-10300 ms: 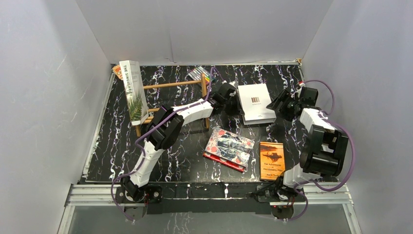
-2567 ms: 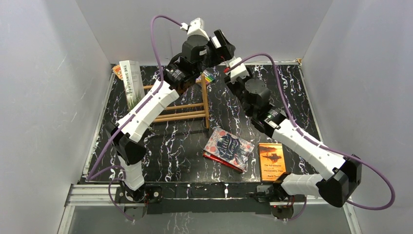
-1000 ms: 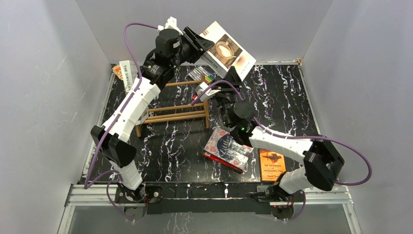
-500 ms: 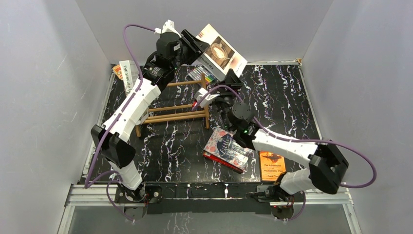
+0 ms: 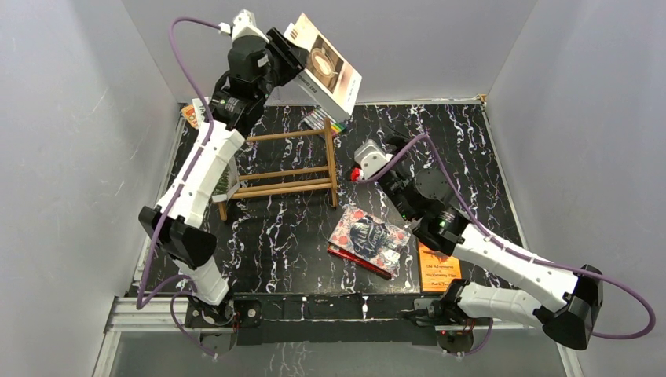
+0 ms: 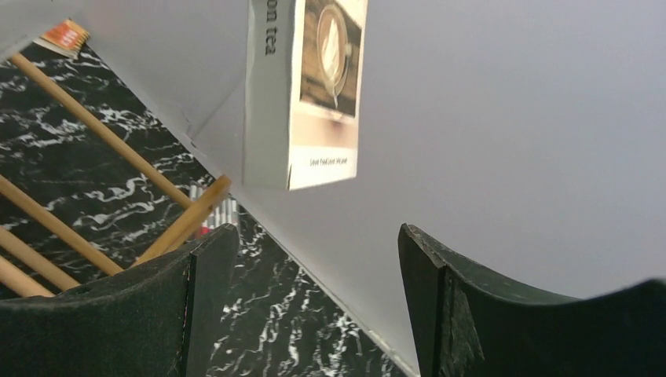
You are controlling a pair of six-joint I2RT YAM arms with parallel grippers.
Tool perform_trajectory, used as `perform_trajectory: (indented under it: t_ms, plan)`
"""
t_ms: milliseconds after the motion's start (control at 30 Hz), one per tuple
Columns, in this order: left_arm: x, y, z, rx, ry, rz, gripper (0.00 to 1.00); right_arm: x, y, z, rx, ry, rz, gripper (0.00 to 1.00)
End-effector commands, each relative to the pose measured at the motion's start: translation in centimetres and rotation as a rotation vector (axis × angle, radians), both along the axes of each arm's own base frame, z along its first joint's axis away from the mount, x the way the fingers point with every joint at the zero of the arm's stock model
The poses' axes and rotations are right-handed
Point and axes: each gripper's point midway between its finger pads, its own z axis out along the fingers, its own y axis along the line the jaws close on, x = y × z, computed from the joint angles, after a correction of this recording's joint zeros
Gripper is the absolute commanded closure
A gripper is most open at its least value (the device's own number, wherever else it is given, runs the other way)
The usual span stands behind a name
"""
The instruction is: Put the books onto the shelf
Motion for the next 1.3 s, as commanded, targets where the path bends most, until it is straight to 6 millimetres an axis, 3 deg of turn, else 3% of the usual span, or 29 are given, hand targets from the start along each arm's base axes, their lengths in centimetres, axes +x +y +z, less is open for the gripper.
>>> perform_trajectory:
  t_ms: [0, 200, 467, 800, 1000, 1267]
  plan:
    - [-2.2, 2.8, 6.6, 0.083, -0.152, 0.042, 0.71, -0.4, -0.5, 0.0, 0.198, 0.101, 0.012, 0.17]
    - [-4.4, 6.8, 7.2, 0.270, -0.119, 0.137, 0.70, 0.5, -1.3, -2.4, 0.309, 0.238, -0.050, 0.17]
    - [-9.4, 10.8, 6.7, 0.357, -0.082, 0.200, 0.70, 0.8, -2.5, -6.7, 0.451, 0.448, -0.133, 0.17]
    - [-13.3, 11.7, 3.7, 0.437, 0.036, 0.118, 0.70, -0.9, -4.3, -13.2, 0.484, 0.711, -0.243, 0.16]
    - [-14.5, 12.8, 1.7, 0.546, 0.128, 0.098, 0.70, -2.2, -5.1, -14.7, 0.508, 0.756, -0.236, 0.16]
    - [-14.1, 13.2, -3.1, 0.681, 0.260, 0.063, 0.70, -2.5, -5.3, -15.9, 0.504, 0.777, -0.239, 0.16]
